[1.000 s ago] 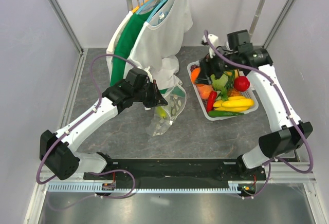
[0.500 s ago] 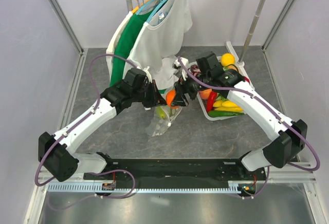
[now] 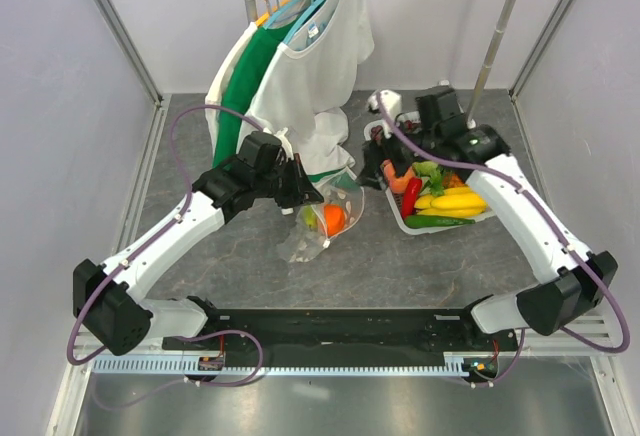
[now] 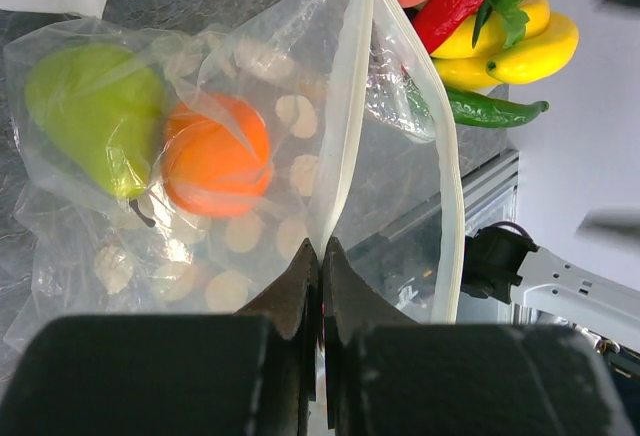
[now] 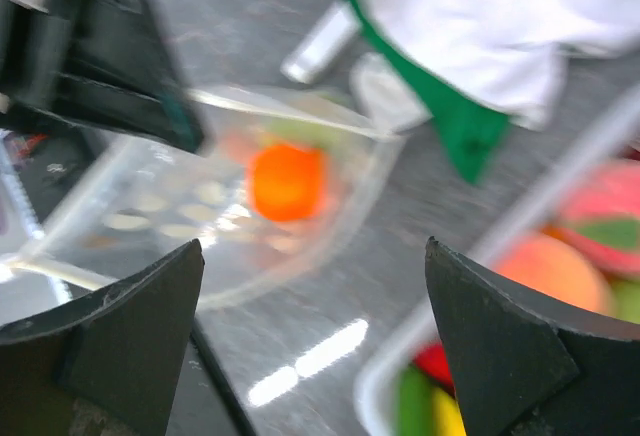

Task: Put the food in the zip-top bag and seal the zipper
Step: Place the fake fruit in the zipper food storage bag, then pick up the fake vegetable from the bin.

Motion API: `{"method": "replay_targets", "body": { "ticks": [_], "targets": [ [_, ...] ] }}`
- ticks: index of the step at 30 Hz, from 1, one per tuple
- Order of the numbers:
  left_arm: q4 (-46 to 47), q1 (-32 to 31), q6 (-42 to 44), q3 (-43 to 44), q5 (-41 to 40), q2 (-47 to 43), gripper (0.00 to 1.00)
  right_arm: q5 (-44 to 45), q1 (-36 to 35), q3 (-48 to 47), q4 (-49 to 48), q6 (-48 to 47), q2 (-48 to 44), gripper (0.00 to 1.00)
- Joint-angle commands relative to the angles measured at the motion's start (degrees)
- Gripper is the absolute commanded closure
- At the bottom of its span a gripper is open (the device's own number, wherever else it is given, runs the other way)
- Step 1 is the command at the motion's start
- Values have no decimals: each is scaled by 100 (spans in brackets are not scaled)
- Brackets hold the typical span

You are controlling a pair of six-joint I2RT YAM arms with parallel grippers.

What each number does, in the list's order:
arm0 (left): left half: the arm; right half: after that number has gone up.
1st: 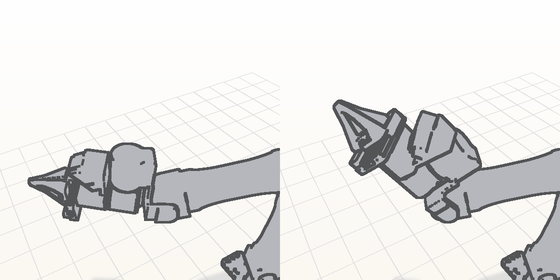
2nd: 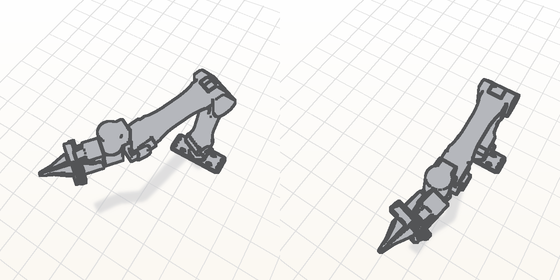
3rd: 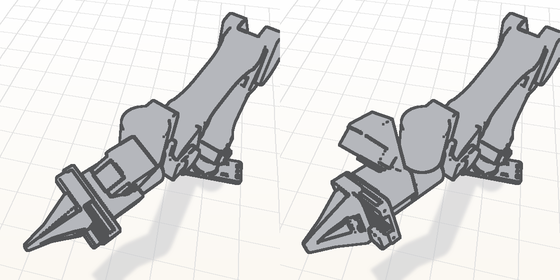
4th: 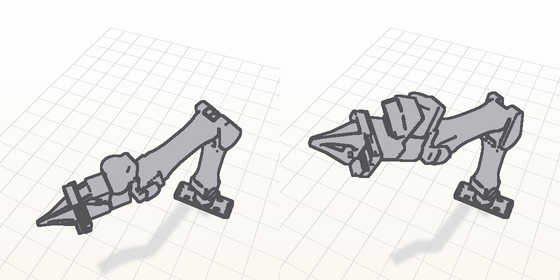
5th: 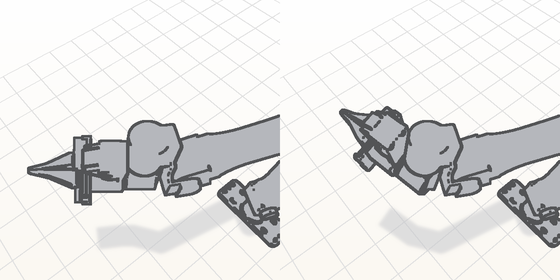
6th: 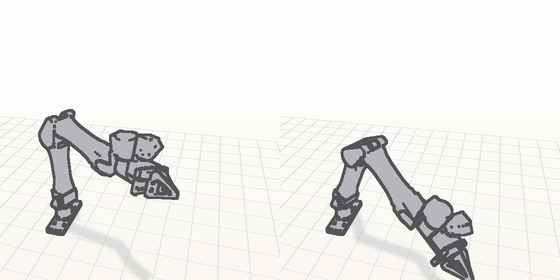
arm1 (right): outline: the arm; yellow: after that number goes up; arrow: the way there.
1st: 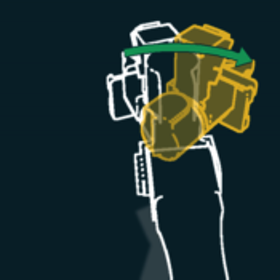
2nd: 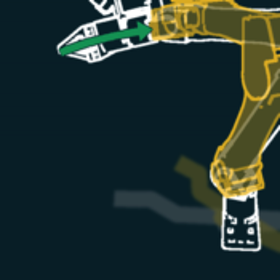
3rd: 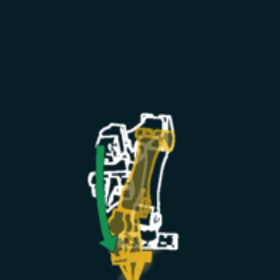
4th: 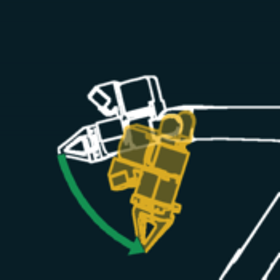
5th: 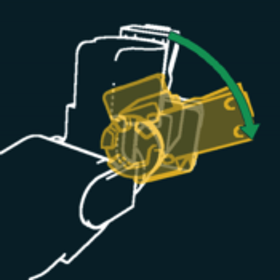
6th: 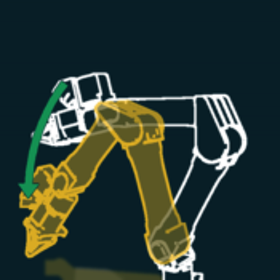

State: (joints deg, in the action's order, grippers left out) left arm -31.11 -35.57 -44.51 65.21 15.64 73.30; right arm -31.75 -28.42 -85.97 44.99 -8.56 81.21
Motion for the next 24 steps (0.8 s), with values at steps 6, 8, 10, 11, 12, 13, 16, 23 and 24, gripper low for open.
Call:
{"method": "replay_targets", "body": {
  "ticks": [6,8,10,11,12,13,16,23,24],
  "targets": [
    [237,59,100,-52,132,-114,98,1257,1366,-412,1767,-2282,62,2],
    [237,59,83,-52,141,-96,98,1566,1375,-464,1890,-2256,228,5],
    [246,59,74,-52,159,-79,98,1566,1392,-499,1908,-2002,325,7],
    [255,59,66,-52,150,-70,98,1532,1392,-473,1873,-1931,386,9],
    [264,50,57,-52,167,-61,98,1522,1401,-386,1803,-1791,430,11],
    [272,59,39,-44,168,-52,98,1505,1418,-368,1724,-1746,544,15],
    [264,59,4,-43,194,-61,98,1261,1576,-394,1785,-1641,939,22],
    [281,59,-58,-158,212,-114,98,732,1954,-614,1899,-1342,1476,29],
    [290,59,-75,-175,220,-114,98,705,1972,-631,1899,-1298,1512,29]
  ]
}}
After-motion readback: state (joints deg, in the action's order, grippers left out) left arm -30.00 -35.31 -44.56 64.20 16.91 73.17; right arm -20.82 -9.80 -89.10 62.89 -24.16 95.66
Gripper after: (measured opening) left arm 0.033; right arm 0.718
